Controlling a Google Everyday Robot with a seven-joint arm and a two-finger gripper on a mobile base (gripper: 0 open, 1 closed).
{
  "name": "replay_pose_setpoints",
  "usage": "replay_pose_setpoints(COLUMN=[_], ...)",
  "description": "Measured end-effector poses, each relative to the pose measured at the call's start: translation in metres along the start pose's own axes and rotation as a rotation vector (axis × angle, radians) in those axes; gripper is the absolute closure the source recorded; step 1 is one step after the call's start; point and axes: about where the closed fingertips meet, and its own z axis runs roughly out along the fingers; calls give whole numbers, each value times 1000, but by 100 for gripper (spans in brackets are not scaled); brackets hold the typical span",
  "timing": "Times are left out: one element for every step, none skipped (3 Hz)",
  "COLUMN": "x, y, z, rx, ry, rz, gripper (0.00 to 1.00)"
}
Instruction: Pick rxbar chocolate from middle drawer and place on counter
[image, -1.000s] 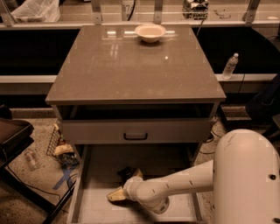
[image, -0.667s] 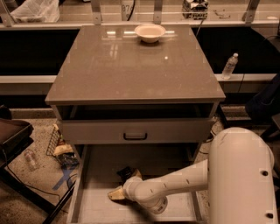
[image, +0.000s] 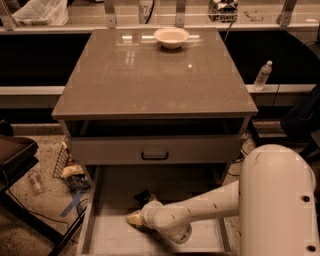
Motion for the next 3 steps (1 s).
replay_pose_setpoints(x=[-2,-5,-6], y=[0,0,1], z=[-2,-5,-5], rx=[0,0,0], ry=[0,0,-2], rz=[0,0,-2], gripper=[95,100,100])
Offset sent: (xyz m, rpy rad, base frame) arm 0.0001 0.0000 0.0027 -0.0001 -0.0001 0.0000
